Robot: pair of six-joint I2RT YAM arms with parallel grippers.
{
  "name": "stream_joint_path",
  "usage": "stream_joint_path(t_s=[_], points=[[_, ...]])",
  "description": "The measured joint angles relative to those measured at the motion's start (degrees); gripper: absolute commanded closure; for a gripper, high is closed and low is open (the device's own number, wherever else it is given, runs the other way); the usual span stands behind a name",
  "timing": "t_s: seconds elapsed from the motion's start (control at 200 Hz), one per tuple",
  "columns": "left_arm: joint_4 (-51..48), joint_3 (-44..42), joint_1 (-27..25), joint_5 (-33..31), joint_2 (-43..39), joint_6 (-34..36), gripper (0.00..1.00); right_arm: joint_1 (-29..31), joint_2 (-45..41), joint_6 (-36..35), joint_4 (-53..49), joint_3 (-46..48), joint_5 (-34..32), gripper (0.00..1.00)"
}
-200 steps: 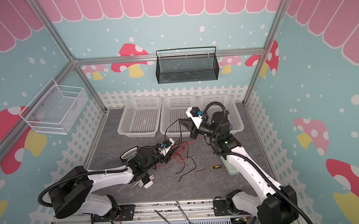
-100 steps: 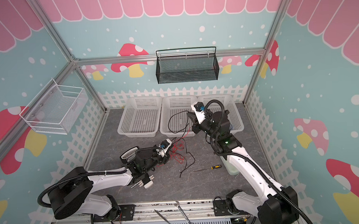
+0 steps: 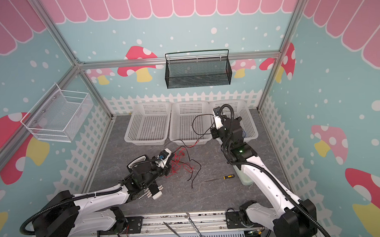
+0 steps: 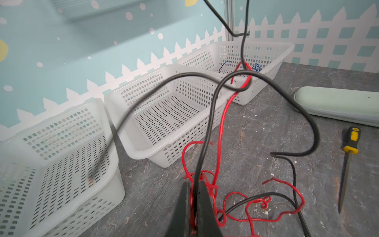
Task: Untangle the cables
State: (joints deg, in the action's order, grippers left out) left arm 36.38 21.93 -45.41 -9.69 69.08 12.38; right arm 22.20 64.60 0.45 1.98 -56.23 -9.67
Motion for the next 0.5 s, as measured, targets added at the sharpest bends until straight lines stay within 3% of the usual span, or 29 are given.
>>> stream_joint_path(t_s=[0.195, 0.5], points=[[-2.1, -2.6, 1.2, -1.0, -5.0, -0.7, 1.00, -2.6, -2.1, -0.1, -1.4, 0.0, -2.4, 1.00], [-4.5, -3.7, 1.6, -1.3, -8.1, -1.7, 1.00, -2.8, -3.4, -0.5, -1.8, -0.5, -0.5, 1.00]])
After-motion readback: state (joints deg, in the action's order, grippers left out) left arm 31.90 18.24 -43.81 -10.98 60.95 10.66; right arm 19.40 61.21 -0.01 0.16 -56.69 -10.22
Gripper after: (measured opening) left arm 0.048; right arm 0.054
